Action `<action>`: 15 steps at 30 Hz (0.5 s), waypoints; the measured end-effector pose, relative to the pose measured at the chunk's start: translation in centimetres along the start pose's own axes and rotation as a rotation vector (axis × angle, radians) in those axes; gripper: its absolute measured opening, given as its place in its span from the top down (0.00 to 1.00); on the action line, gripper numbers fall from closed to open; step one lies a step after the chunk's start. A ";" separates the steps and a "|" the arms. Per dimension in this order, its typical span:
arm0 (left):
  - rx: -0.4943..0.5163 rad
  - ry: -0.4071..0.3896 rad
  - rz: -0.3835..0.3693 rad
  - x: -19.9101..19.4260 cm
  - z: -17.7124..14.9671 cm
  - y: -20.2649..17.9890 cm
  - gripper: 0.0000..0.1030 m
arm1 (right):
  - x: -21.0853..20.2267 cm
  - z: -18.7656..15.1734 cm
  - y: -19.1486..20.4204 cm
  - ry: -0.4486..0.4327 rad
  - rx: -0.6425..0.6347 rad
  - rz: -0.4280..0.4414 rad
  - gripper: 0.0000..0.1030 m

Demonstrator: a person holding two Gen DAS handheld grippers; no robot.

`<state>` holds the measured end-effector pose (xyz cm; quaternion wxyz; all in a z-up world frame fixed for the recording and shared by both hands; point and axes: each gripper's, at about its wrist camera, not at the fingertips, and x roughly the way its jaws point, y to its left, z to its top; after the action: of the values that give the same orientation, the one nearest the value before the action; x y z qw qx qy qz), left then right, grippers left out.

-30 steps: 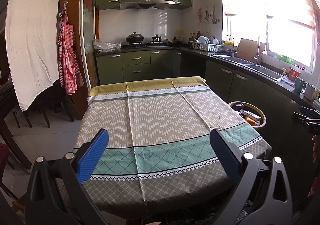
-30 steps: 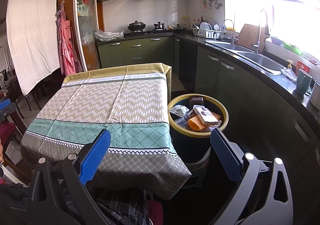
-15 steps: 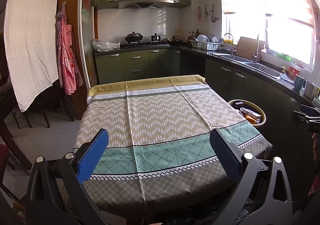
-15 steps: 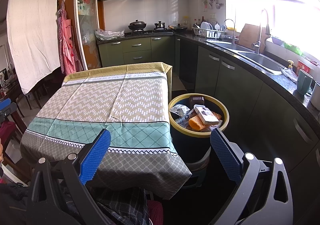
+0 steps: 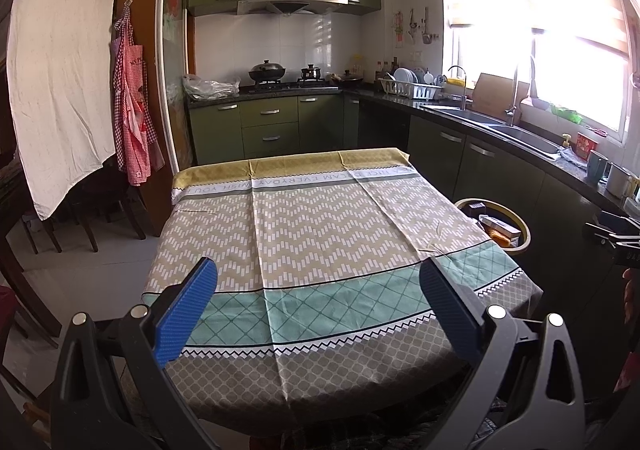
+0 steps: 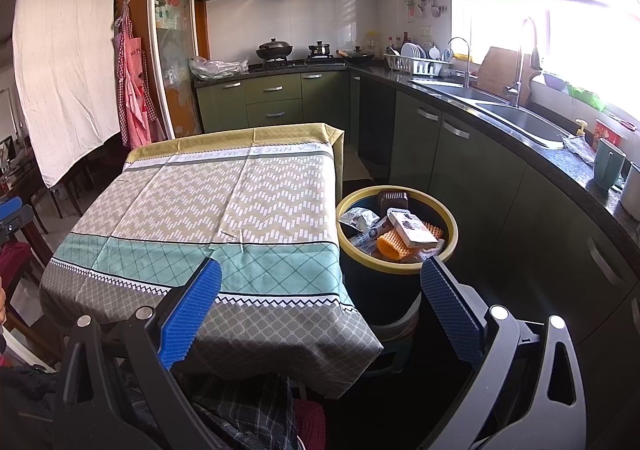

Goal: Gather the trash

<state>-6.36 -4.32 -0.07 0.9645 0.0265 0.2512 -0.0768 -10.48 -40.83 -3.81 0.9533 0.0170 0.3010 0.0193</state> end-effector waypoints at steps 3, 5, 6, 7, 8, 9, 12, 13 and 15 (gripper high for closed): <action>-0.008 -0.011 -0.009 -0.1 0.0 0.1 0.06 | 0.0 0.0 0.0 0.000 0.000 0.001 0.05; 0.000 -0.022 0.011 -0.1 0.0 0.0 0.06 | 0.0 0.0 0.0 0.000 0.000 0.000 0.05; 0.004 -0.020 0.021 0.0 0.0 0.0 0.06 | 0.0 0.0 0.0 0.000 0.001 0.001 0.05; 0.005 -0.018 0.024 0.0 0.0 0.0 0.06 | 0.0 0.0 0.0 0.000 0.001 0.001 0.05; 0.005 -0.013 0.024 0.1 0.0 0.1 0.06 | 0.0 0.0 0.0 0.000 0.002 0.000 0.05; 0.004 -0.006 0.029 0.2 0.1 0.1 0.06 | 0.0 0.0 -0.1 0.000 0.003 -0.001 0.05; 0.004 -0.006 0.042 0.2 0.2 0.2 0.06 | 0.2 0.0 -0.2 0.001 0.006 -0.002 0.05; 0.003 -0.006 0.044 0.2 0.2 0.3 0.06 | 0.2 0.0 -0.2 0.001 0.006 -0.002 0.05; 0.002 -0.009 0.048 0.1 0.3 0.5 0.06 | 0.3 0.0 -0.3 0.003 0.007 -0.001 0.05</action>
<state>-6.07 -3.91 0.19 0.9672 0.0333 0.2460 -0.0542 -10.24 -41.08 -4.01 0.9527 0.0204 0.3026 0.0178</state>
